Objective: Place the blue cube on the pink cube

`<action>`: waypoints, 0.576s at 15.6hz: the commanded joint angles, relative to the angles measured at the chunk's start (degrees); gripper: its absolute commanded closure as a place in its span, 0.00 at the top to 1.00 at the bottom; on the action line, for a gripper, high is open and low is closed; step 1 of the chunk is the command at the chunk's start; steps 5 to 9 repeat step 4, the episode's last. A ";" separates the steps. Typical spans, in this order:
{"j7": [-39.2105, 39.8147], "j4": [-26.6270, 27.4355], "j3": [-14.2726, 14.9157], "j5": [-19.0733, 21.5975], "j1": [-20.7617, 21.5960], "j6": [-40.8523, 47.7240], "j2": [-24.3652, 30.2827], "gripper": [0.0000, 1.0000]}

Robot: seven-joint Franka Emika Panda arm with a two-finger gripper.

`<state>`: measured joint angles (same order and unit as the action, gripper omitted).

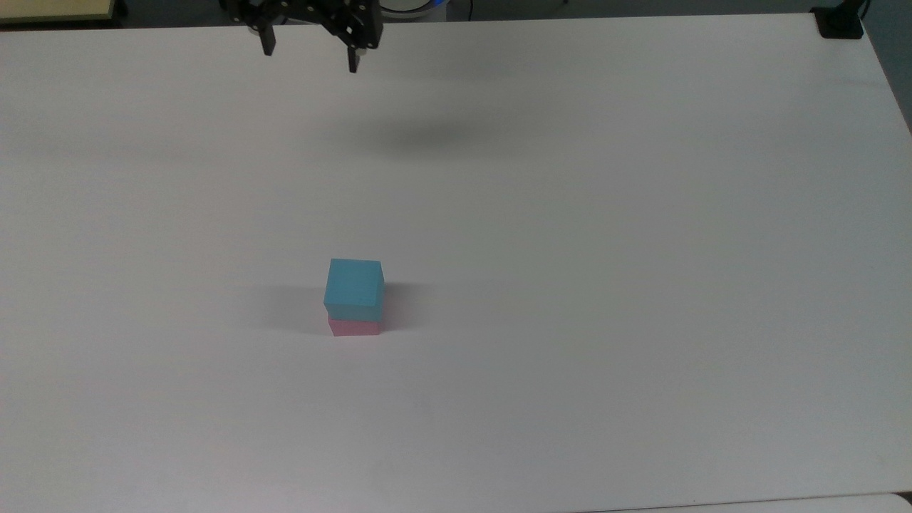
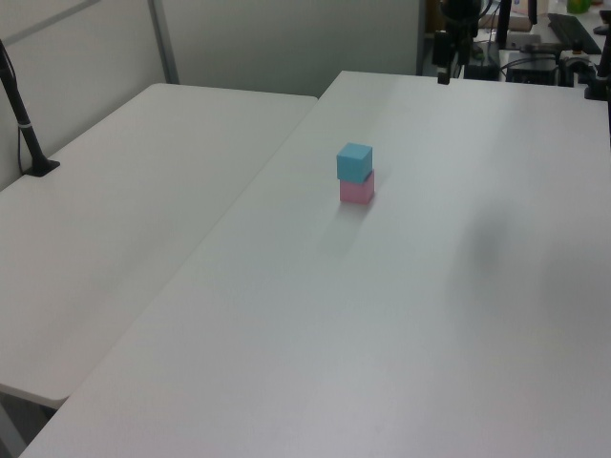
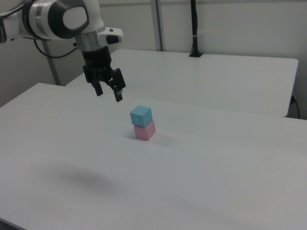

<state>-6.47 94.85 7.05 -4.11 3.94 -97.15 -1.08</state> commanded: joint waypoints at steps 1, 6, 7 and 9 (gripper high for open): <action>1.28 1.48 1.12 1.04 0.37 0.56 1.17 1.00; 1.28 1.39 1.12 1.13 0.28 1.00 1.17 1.00; 1.28 1.39 1.12 1.13 0.28 1.00 1.17 1.00; 1.28 1.39 1.12 1.13 0.28 1.00 1.17 1.00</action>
